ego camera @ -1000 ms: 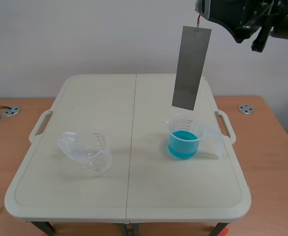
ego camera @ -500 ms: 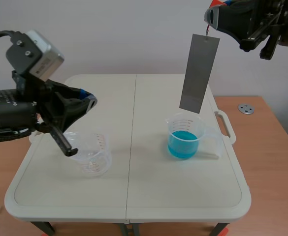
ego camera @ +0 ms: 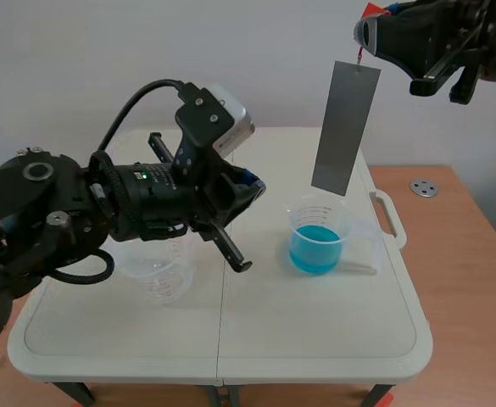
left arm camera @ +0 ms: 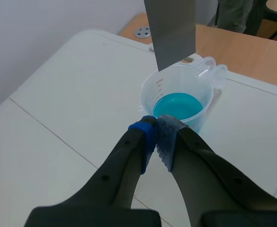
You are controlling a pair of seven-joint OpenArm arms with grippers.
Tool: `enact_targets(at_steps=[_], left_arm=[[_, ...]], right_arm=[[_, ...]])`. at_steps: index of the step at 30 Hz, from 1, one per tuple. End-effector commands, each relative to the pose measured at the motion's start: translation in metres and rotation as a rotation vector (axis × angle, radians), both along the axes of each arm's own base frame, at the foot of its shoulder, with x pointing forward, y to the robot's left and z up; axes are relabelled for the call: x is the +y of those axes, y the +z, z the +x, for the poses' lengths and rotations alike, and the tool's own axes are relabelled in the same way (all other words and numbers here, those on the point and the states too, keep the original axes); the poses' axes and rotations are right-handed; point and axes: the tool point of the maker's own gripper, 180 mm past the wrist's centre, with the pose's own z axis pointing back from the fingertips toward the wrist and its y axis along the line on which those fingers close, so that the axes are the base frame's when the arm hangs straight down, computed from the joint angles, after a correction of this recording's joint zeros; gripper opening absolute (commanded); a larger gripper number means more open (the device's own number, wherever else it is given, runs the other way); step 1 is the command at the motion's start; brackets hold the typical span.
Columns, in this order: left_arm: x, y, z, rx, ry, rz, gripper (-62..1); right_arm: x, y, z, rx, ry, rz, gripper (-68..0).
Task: Hold the metal plate by the orange handle, dip it into the blue solution, take it out and point at it, then put the plate back in the beaker on the left.
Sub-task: 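Move the plate over the blue solution, then point at the plate with the left hand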
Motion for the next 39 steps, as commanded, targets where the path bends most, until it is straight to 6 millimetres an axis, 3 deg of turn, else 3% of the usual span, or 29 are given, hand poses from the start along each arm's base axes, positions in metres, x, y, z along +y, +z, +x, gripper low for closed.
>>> enact_targets(at_steps=[1,9,16,34,39], left_arm=[[-0.006,0.012,0.008,-0.033,0.004,-0.023,-57.5],[-0.023,0.005,0.031,-0.036,0.020,-0.007,-57.5],[-0.032,0.000,0.037,-0.030,0.021,-0.002,-57.5],[-0.032,-0.003,0.037,-0.034,0.022,0.018,-57.5],[-0.024,-0.005,0.042,-0.034,0.057,0.031,-57.5]], right_arm=[[0.001,0.017,0.000,-0.053,0.012,0.018,-66.2],[0.001,0.017,0.000,-0.053,0.012,0.018,-66.2],[0.001,0.017,0.000,-0.052,0.012,0.017,-66.2],[0.002,0.021,-0.001,-0.067,0.016,0.036,-66.2],[0.001,0.020,0.000,-0.070,0.012,0.022,-66.2]])
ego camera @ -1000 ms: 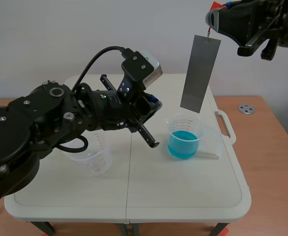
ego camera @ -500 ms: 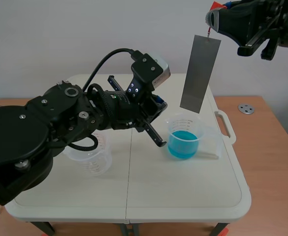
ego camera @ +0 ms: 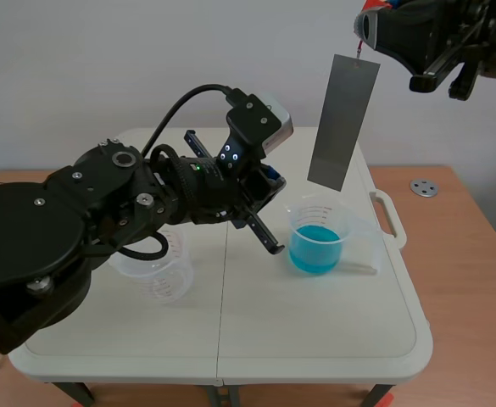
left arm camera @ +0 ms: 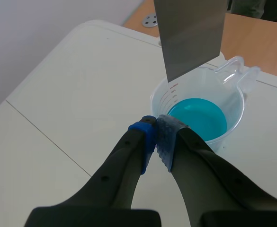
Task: Hold the metal plate by the orange handle, dip it into the blue solution, take it out and point at it, then put the plate back in the beaker on the left.
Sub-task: 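Point at the plate with the left hand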
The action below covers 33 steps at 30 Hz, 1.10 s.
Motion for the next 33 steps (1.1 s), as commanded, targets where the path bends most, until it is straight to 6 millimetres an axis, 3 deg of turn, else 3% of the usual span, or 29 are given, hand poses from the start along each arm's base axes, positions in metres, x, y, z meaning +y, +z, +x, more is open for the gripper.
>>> enact_targets(at_steps=[1,7,18,26,33], left_arm=[[0.007,0.015,0.012,-0.044,0.047,-0.022,-57.5],[0.056,0.035,0.022,-0.120,0.200,-0.032,-57.5],[0.158,0.062,-0.022,-0.231,0.332,0.026,-57.5],[0.236,0.038,-0.075,-0.136,0.430,0.122,-57.5],[0.282,-0.001,-0.136,0.033,0.477,0.236,-57.5]], right_arm=[[0.000,0.015,0.000,-0.049,0.008,0.002,-66.2],[0.000,0.013,0.001,-0.051,0.004,-0.010,-66.2],[0.002,0.007,0.003,-0.048,-0.006,-0.022,-66.2],[0.005,-0.009,0.010,-0.019,-0.034,-0.022,-66.2],[0.002,-0.025,0.016,0.018,-0.059,-0.015,-66.2]])
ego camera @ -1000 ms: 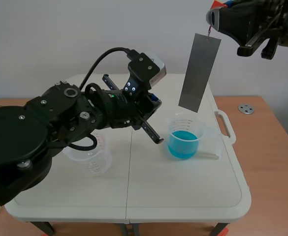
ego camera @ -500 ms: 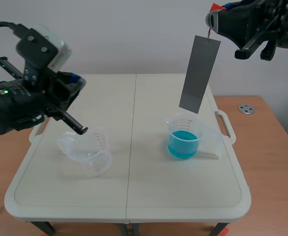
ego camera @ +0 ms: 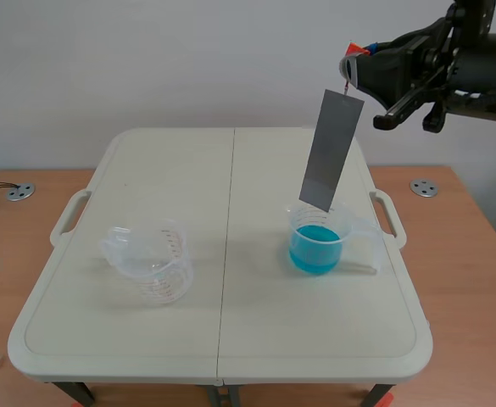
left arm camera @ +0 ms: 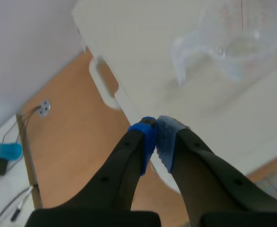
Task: Hold the metal plate by the orange handle, dip it into the blue solution, take it out and point at it, then put the plate back in the beaker on the left.
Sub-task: 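Point at the plate with the left hand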
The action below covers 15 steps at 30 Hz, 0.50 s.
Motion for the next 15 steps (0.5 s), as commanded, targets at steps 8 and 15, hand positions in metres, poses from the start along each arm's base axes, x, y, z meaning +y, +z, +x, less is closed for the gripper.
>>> enact_targets(at_steps=[8,15], left_arm=[[0.015,-0.045,-0.079,0.208,0.034,-0.009,-57.5],[0.033,-0.073,-0.126,0.333,0.124,-0.009,-57.5]], right_arm=[[-0.010,0.003,0.007,-0.032,-0.016,0.023,-66.2],[-0.010,-0.012,0.010,-0.003,-0.029,0.015,-66.2]])
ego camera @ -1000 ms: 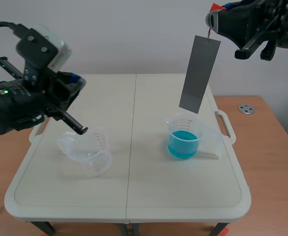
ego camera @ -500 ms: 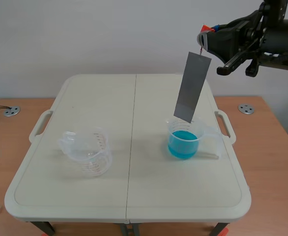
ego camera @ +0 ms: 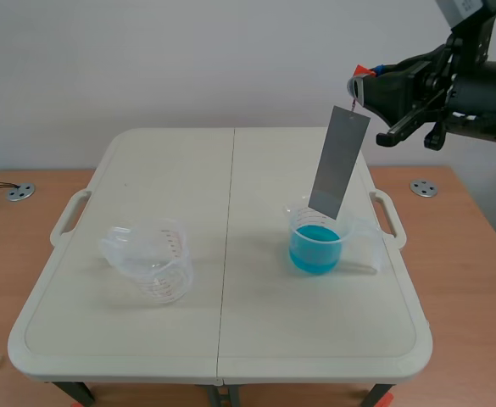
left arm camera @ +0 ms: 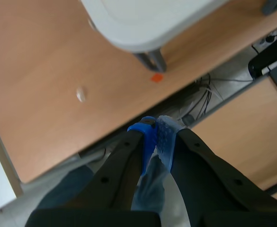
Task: Hold the metal plate by the orange handle, dip it into the blue solution, take it out and point at it, then put the plate back in the beaker on the left.
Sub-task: 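Point at the plate with the left hand, then lower the plate into the blue solution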
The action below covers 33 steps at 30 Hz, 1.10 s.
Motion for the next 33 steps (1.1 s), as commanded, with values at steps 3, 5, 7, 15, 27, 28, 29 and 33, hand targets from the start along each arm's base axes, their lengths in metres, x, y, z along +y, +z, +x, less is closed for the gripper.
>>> enact_targets(at_steps=[3,5,7,15,27,28,29,33], left_arm=[[-0.001,-0.013,-0.021,0.045,0.058,-0.038,-57.5],[-0.002,-0.021,-0.035,0.084,0.083,-0.063,-57.5],[-0.004,-0.029,-0.049,0.122,0.113,-0.079,-57.5],[-0.032,-0.056,-0.100,0.240,0.202,-0.158,-57.5],[-0.060,-0.068,-0.130,0.321,0.210,-0.215,-57.5],[-0.060,-0.068,-0.130,0.321,0.210,-0.215,-57.5],[-0.060,-0.068,-0.130,0.321,0.210,-0.215,-57.5],[-0.060,-0.068,-0.129,0.319,0.210,-0.215,-57.5]], right_arm=[[0.006,0.005,0.003,-0.018,0.007,0.026,-66.2],[0.006,0.001,0.004,-0.007,0.003,0.030,-66.2],[0.007,-0.002,0.004,0.000,0.001,0.030,-66.2],[0.012,-0.030,-0.004,0.026,-0.006,0.014,-66.2],[0.015,-0.054,-0.015,0.042,-0.004,0.002,-66.2],[0.015,-0.056,-0.015,0.044,-0.005,0.001,-66.2],[0.015,-0.057,-0.015,0.044,-0.006,0.004,-66.2],[0.015,-0.066,-0.015,0.049,-0.004,-0.005,-66.2]])
